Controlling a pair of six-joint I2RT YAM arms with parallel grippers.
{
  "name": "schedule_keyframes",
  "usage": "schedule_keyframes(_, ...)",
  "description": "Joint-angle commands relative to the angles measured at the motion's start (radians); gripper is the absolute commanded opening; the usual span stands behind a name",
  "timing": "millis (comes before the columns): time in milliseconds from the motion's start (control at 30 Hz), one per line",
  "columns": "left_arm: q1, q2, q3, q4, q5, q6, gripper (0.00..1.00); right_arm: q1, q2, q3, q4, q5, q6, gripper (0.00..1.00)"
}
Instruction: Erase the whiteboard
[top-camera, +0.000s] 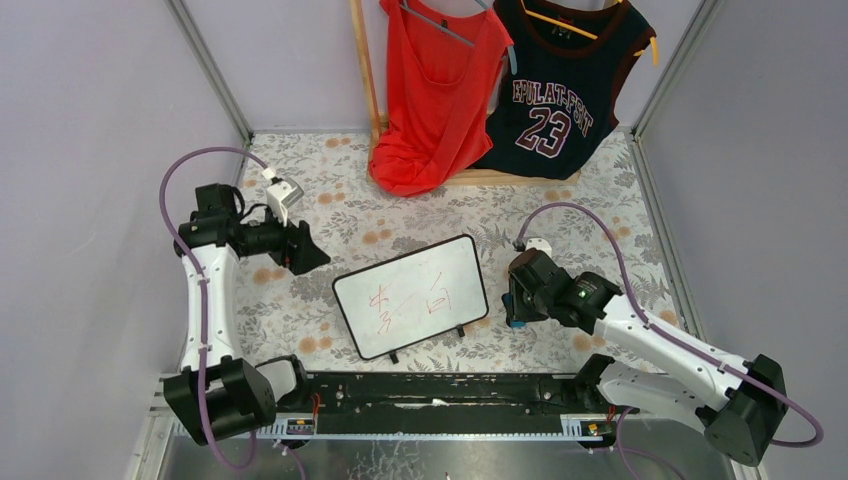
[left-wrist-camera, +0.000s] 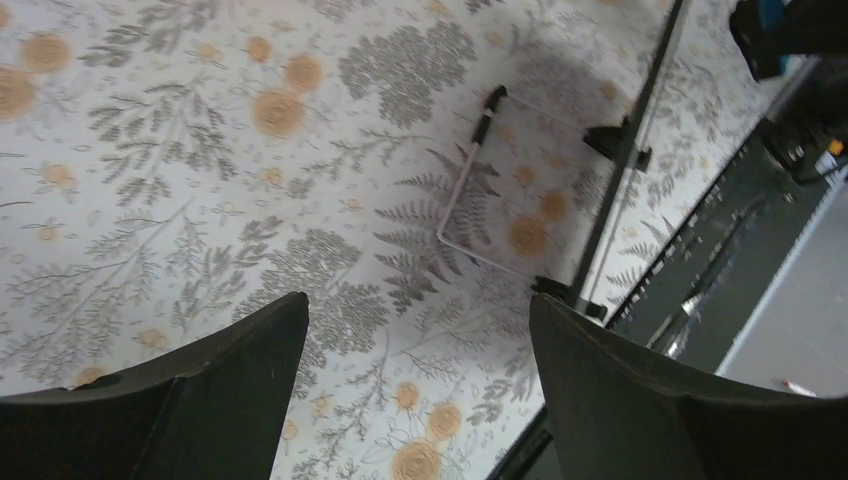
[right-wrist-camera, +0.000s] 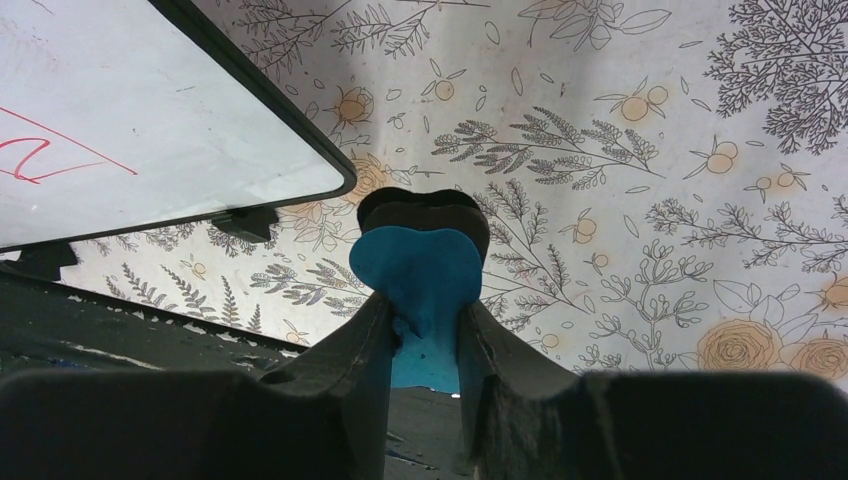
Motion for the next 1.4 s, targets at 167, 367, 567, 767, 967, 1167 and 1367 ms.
schedule_keyframes(167, 0.002, -0.079, -0.035, -0.225, 0.057, 0.213, 0.76, 0.008, 0.038, 0.07, 0.029, 0.03, -0.034, 0.0)
schedule_keyframes(367, 0.001, -0.056, -0.051, -0.308, 0.097, 0.296, 0.61, 0.009, 0.025, 0.068, 0.022, 0.034, -0.031, 0.0)
schedule_keyframes(567, 0.002, 0.006, -0.071, -0.393, 0.141, 0.407, 0.61, 0.008, 0.002, 0.064, 0.007, 0.047, -0.024, 0.0)
schedule_keyframes(767, 0.001, 0.044, -0.076, -0.409, 0.169, 0.444, 0.59, 0.008, -0.006, 0.055, 0.004, 0.049, -0.016, 0.0)
schedule_keyframes(967, -0.011, 0.065, -0.081, -0.409, 0.194, 0.452, 0.53, 0.009, -0.008, 0.052, 0.001, 0.053, -0.014, 0.0)
schedule_keyframes(1167, -0.038, 0.066, -0.086, -0.36, 0.193, 0.395, 0.51, 0.009, -0.006, 0.055, 0.005, 0.055, -0.012, 0.0)
schedule_keyframes(1367, -0.088, 0.036, -0.102, -0.264, 0.162, 0.288, 0.51, 0.008, -0.005, 0.056, 0.008, 0.058, -0.008, 0.0)
